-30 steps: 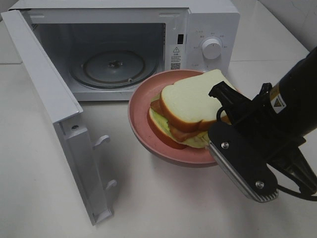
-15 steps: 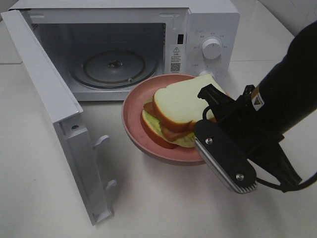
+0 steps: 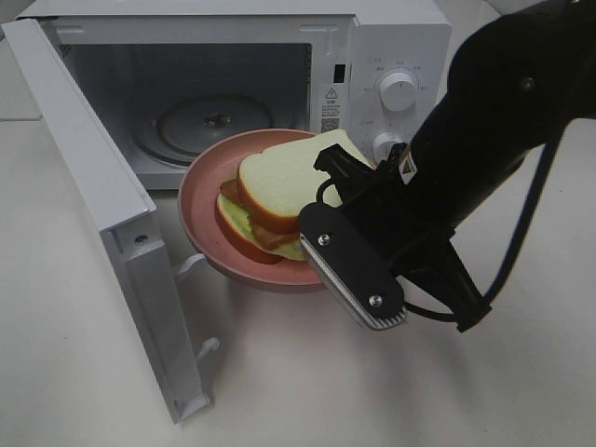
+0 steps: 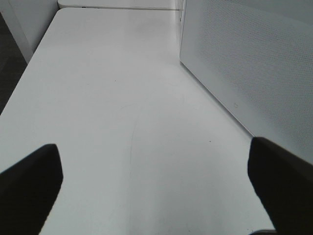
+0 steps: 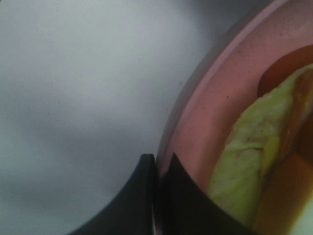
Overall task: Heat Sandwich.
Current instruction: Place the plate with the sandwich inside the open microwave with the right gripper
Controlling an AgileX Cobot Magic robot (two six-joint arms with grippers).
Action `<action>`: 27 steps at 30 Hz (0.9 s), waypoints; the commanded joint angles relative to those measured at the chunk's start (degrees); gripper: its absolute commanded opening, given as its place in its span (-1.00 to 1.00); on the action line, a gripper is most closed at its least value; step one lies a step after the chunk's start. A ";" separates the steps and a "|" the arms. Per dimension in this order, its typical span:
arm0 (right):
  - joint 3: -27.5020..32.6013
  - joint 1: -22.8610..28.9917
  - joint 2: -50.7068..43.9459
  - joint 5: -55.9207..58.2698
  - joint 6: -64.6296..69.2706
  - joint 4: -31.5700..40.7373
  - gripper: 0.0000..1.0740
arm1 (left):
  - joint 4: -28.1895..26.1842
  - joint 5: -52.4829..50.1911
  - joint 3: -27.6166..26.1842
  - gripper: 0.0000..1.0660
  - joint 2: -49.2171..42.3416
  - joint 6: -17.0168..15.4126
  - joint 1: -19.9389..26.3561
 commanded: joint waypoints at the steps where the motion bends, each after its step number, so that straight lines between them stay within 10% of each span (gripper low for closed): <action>1: -2.35 0.17 1.83 -1.49 -0.46 0.63 -1.00 | -0.29 -0.57 0.00 0.83 -1.09 -0.06 0.34; 27: -19.42 0.17 15.64 4.13 -0.46 1.55 -1.00 | -0.29 -0.57 0.00 0.83 -1.09 -0.06 0.34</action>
